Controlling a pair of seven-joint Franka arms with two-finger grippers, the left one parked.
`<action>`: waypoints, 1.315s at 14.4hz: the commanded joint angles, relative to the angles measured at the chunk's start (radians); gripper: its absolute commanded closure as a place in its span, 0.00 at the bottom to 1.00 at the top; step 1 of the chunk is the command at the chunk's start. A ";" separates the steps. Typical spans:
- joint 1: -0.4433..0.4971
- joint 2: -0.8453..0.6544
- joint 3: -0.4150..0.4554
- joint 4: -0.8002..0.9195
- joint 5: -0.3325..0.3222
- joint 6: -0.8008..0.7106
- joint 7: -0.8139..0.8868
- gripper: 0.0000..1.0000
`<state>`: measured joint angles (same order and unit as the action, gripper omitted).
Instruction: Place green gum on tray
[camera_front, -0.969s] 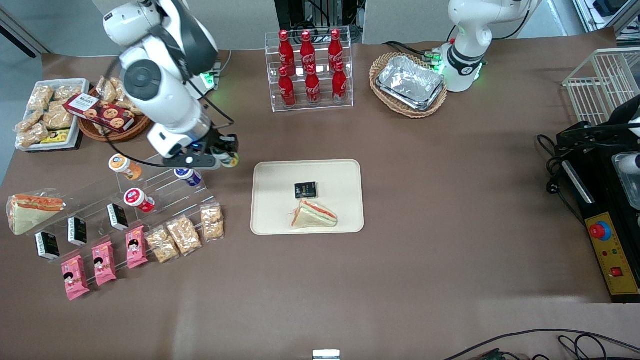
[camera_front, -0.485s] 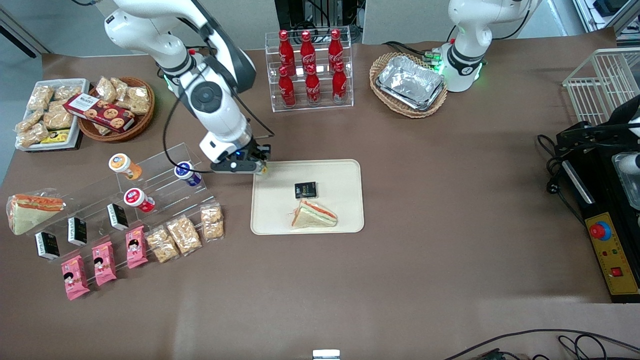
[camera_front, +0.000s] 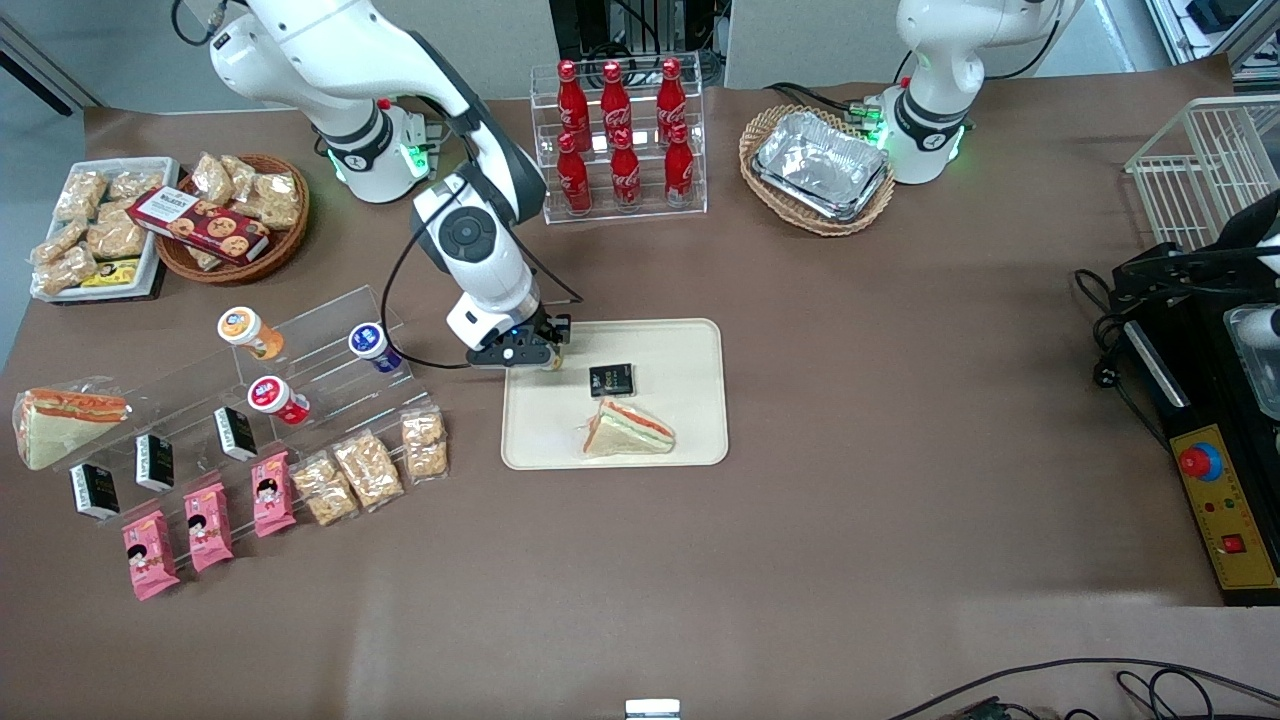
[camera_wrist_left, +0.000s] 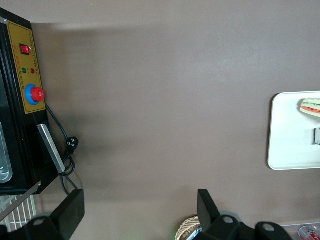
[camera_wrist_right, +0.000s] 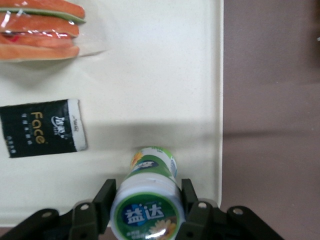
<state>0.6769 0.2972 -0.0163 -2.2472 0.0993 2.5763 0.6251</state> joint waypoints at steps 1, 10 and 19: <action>0.003 0.007 -0.004 0.015 0.014 0.011 0.004 0.53; -0.107 -0.108 -0.016 0.043 0.017 -0.149 -0.109 0.01; -0.399 -0.323 -0.019 0.196 0.017 -0.617 -0.425 0.01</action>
<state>0.3668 0.0139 -0.0433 -2.1163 0.0993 2.0925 0.3169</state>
